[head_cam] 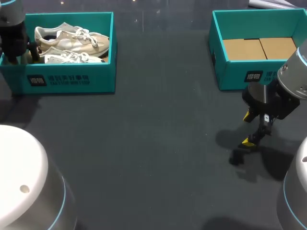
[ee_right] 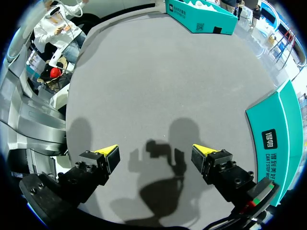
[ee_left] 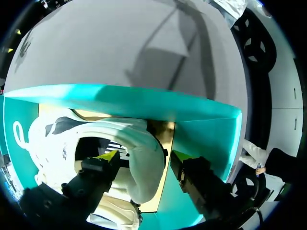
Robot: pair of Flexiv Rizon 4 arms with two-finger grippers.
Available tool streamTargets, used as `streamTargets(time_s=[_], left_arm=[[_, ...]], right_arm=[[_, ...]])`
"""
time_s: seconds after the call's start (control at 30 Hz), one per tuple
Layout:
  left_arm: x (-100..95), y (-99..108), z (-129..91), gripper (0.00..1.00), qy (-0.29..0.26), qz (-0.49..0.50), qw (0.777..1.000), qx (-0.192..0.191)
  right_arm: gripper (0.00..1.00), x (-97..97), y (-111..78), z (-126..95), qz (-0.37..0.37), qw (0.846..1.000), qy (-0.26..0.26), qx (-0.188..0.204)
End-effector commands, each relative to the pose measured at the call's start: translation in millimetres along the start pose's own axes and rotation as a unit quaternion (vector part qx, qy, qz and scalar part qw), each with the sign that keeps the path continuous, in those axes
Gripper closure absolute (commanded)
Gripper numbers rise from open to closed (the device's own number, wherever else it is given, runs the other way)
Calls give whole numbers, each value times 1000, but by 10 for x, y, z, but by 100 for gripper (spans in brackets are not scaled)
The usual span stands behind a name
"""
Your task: Take the shoe out of the shoebox, open the shoe tongue, remove and reinsert the insole, then place the shoe into the shoebox
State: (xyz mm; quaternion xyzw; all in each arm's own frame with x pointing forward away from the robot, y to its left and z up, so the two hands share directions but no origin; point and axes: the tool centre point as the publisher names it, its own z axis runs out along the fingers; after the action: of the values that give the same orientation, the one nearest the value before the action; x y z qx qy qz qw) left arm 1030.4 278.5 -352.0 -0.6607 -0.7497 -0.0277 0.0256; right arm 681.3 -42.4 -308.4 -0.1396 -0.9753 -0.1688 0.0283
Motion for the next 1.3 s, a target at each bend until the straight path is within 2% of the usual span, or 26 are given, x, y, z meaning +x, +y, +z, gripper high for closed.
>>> streamTargets(time_s=[0.03, 0.47, 0.8, 0.87, 0.9, 0.97, 1.3], left_arm=[[7, 63, 55, 38, -1, 0, 1000, 7], [33, 59, 176, 50, 3, 3, 1000, 18], [45, 40, 141, 53, 0, 6, 1000, 15], [43, 47, 122, 58, 0, 6, 1000, 13], [41, 50, 116, 64, 0, 6, 1000, 12], [37, 52, 107, 100, 1, 6, 1000, 11], [47, 35, 76, 100, 4, 16, 1000, 7]], right_arm=[[0, 13, -4, 2, 0, 1000, -1, 1], [0, 13, -4, 2, 0, 1000, -1, 1], [0, 13, -4, 2, 0, 1000, -1, 1], [0, 13, -4, 2, 0, 1000, -1, 1], [0, 13, -4, 2, 0, 1000, -1, 1], [0, 13, -4, 2, 0, 1000, -1, 1], [0, 13, -4, 2, 0, 1000, -1, 1]])
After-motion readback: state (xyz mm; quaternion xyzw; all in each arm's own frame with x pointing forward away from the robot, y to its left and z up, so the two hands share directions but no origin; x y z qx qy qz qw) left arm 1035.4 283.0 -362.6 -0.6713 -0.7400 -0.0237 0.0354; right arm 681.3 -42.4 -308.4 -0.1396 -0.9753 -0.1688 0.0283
